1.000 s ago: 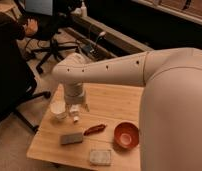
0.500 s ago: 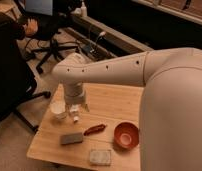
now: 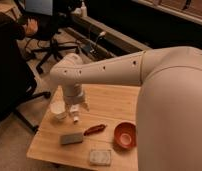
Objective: Move the arm in a circular motion
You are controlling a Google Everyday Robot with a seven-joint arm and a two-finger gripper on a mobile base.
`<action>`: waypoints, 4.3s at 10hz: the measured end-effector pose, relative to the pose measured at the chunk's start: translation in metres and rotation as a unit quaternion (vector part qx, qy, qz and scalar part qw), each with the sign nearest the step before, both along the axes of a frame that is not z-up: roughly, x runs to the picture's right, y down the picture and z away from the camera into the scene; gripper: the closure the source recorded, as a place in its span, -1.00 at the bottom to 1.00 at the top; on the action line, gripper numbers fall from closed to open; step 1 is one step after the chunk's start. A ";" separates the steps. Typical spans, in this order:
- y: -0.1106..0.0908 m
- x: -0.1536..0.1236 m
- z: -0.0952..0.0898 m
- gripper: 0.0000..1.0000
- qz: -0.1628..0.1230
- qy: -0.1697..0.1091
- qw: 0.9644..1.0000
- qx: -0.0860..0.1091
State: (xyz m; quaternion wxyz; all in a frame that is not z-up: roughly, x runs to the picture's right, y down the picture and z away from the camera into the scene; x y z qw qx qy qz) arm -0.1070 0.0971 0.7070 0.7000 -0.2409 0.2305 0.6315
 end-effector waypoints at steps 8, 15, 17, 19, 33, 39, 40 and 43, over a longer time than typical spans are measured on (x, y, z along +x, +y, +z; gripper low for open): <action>-0.116 -0.055 0.058 1.00 -0.064 -0.062 0.985 0.148; -0.259 -0.003 0.087 1.00 -0.116 0.014 0.957 0.264; -0.268 0.067 0.081 1.00 -0.107 0.085 0.957 0.255; -0.265 0.131 0.070 1.00 -0.087 0.146 0.955 0.241; -0.021 0.192 -0.059 1.00 0.026 0.130 0.984 0.114; 0.061 0.046 -0.050 1.00 -0.029 -0.048 0.998 0.041; 0.069 0.017 -0.042 1.00 -0.044 -0.085 0.995 0.032; 0.070 -0.048 -0.007 1.00 -0.075 -0.171 0.982 0.027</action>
